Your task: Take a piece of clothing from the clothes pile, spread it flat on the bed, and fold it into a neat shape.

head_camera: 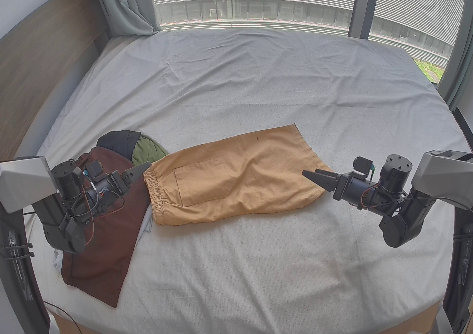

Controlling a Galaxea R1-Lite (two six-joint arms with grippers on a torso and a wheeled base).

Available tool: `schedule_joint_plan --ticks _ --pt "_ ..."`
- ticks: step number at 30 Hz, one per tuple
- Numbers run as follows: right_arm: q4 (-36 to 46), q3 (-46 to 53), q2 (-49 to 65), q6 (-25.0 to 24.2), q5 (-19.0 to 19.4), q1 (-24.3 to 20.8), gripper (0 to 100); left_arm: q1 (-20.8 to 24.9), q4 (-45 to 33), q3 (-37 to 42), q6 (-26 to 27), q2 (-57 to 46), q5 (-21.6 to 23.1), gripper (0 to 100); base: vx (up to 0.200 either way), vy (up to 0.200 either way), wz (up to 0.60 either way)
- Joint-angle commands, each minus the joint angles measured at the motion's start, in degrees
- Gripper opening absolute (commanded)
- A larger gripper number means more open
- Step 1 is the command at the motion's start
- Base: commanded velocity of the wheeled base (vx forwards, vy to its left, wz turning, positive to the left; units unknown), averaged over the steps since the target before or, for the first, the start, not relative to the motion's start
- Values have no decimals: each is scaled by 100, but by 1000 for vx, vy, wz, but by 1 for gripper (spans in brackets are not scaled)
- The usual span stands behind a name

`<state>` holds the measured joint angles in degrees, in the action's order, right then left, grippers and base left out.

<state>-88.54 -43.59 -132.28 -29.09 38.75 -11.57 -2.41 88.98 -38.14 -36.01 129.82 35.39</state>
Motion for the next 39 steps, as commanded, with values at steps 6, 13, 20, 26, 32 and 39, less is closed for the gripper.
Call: schedule_joint_plan --ticks 6,13,20,26,32,39 --pt "-14 976 414 96 -26 23 100 83 5 105 15 -317 73 100 0 0 0" --pt "-5 1002 493 87 -43 49 100 66 5 220 270 -361 284 100 0 0 0" --pt "12 1230 835 -27 -43 181 100 30 5 457 499 -563 759 100 0 0 0" --pt "21 1151 748 -53 -263 155 100 39 -3 510 1000 -554 777 100 0 0 0" --pt "30 967 334 -554 -861 -153 100 92 -3 694 1430 -545 829 100 0 0 0" --pt "30 835 132 -809 -1045 -249 100 92 -3 686 1448 -545 838 100 0 0 0"
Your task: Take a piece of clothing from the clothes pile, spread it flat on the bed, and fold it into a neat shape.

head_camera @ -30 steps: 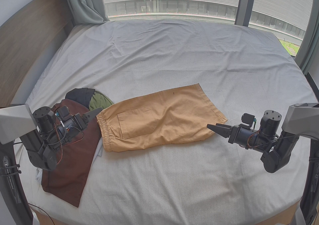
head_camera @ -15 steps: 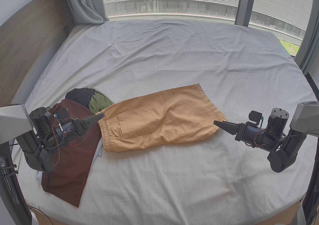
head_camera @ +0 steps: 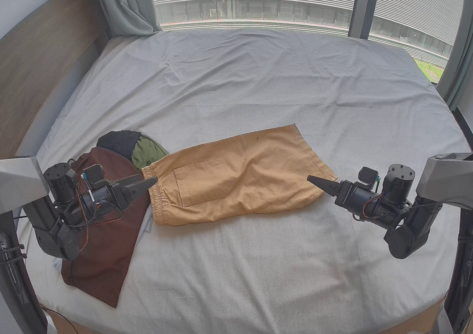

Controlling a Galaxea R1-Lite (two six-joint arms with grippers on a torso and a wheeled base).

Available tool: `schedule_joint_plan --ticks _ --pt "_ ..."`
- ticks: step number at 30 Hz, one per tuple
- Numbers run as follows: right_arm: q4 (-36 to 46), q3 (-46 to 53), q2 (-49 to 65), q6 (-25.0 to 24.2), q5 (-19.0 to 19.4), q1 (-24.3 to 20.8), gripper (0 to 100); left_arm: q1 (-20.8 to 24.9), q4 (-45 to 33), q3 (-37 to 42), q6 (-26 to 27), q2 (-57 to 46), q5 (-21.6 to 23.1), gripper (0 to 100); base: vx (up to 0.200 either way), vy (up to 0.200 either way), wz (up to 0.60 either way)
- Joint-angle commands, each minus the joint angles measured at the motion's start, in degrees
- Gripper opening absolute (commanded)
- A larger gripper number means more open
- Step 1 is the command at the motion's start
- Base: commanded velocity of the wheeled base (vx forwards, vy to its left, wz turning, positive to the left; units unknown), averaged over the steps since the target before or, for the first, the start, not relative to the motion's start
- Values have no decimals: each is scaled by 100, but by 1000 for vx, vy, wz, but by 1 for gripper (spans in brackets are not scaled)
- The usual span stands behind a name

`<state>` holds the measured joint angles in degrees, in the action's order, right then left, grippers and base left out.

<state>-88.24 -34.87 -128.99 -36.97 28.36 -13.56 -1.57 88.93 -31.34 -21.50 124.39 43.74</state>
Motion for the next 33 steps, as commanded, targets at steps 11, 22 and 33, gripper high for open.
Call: schedule_joint_plan --ticks 11,22,33 --pt "8 -363 -812 -240 -357 -297 100 17 1 14 6 32 3 100 0 0 0" --pt "-1 -521 -1260 -346 -366 -385 100 -1 1 -3 -12 120 3 100 0 0 0" --pt "8 -864 -1621 -390 -366 -376 100 -19 1 -30 -12 155 3 100 0 0 0"
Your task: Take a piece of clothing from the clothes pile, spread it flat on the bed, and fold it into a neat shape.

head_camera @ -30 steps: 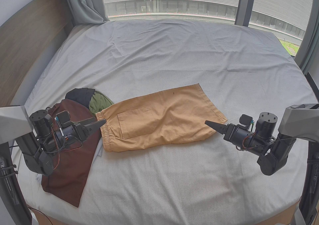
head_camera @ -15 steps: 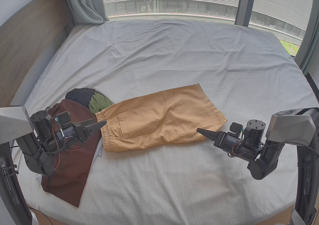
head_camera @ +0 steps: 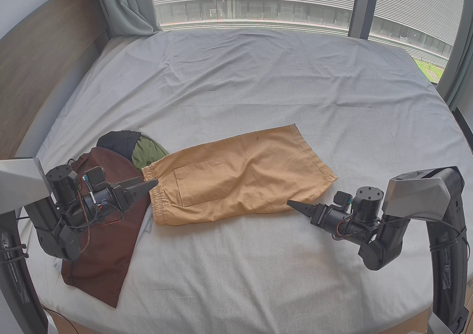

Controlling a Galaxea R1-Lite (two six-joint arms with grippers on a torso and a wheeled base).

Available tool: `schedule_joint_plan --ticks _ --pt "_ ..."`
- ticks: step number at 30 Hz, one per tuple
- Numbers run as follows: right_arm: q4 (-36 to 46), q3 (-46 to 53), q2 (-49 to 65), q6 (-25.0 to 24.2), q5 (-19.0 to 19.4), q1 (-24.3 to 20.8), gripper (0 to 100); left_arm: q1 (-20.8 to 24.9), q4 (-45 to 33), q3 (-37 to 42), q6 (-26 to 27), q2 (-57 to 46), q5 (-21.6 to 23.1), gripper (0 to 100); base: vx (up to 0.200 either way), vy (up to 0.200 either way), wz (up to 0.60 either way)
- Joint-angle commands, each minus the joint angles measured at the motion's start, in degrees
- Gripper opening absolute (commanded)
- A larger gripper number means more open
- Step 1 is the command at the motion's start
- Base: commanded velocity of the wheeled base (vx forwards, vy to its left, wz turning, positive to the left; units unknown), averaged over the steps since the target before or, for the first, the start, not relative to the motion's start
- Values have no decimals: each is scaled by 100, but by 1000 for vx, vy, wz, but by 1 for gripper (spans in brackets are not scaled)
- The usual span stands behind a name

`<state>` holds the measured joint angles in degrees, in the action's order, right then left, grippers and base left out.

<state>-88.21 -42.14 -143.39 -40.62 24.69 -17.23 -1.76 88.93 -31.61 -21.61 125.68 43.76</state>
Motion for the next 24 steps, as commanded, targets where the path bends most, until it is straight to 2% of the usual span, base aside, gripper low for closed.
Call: schedule_joint_plan --ticks 1,7,11,15,24 --pt "6 -189 -242 -87 1 -9 100 0 1 6 -1 26 1 100 0 0 0" --pt "-3 -479 -418 -464 -16 -158 100 9 1 6 -1 35 9 100 0 0 0" --pt "-12 -883 -594 -860 -386 -360 100 0 1 6 -1 35 9 100 0 0 0" --pt "-21 -1270 -805 -921 -579 -413 100 0 10 6 -1 35 9 100 0 0 0" --pt "-29 -1534 -1007 -1018 -588 -554 100 0 1 15 -1 35 9 100 0 0 0"
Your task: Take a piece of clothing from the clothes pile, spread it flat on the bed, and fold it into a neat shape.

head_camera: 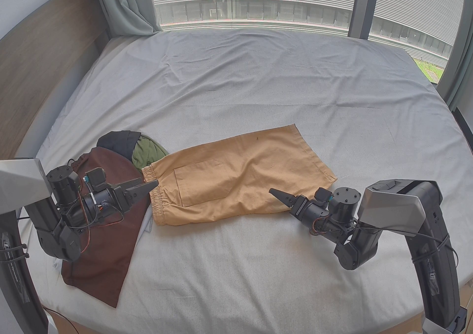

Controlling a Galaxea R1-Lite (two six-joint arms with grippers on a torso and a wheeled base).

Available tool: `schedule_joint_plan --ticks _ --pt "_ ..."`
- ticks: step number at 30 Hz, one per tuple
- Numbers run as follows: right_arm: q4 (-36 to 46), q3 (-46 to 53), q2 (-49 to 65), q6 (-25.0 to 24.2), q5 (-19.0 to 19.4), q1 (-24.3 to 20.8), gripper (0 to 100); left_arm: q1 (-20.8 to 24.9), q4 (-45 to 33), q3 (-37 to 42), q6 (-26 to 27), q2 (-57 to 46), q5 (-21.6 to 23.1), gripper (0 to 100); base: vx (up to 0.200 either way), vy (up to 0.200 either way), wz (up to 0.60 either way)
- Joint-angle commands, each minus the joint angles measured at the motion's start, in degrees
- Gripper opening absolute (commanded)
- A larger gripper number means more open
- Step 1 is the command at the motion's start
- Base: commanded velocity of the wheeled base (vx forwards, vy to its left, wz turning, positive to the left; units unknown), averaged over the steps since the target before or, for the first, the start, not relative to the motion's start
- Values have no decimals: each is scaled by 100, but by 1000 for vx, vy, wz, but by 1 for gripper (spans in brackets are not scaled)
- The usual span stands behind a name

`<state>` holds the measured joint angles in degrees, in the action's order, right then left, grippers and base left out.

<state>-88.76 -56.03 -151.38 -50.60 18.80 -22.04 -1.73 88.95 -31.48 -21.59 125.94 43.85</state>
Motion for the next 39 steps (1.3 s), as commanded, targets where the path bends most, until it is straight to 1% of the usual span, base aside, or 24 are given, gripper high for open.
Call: schedule_joint_plan --ticks 1,4,7,8,10,11,20,25,27,30,31,34,37,39 --pt "25 -154 -234 -20 -8 -90 100 -3 -1 1 -3 18 1 100 0 0 0" --pt "25 -172 -234 -20 -17 -90 100 -3 -1 1 -3 9 1 100 0 0 0" --pt "34 -207 -243 -11 -122 -81 100 -3 8 1 -3 18 1 100 0 0 0" --pt "34 -286 -269 -2 -219 -81 100 -3 -1 1 -3 9 1 100 0 0 0" --pt "34 -312 -295 -2 -236 -81 100 -3 8 1 -3 18 1 100 0 0 0" --pt "34 -374 -366 -11 -298 -55 0 6 -1 10 -3 18 1 100 0 0 0" --pt "34 -347 -339 -2 -315 -46 0 -3 -1 1 -3 27 1 100 0 0 0" --pt "43 -303 -278 15 -403 -11 0 -11 8 1 -3 71 1 100 0 0 0" --pt "52 -101 -155 42 -430 68 0 -11 -1 19 -56 89 1 100 0 0 0" --pt "52 101 12 59 -421 68 0 24 -1 27 -346 53 1 100 0 0 0" --pt "52 259 135 59 -412 68 0 32 -1 45 -610 1 1 100 0 0 0" --pt "52 514 364 103 -403 77 0 76 -1 238 -882 -140 1 100 0 0 0" --pt "52 751 557 235 -403 130 0 112 -1 388 -829 -131 80 100 0 0 0" --pt "52 936 645 244 -394 139 0 120 -1 423 -777 -87 273 100 0 0 0"
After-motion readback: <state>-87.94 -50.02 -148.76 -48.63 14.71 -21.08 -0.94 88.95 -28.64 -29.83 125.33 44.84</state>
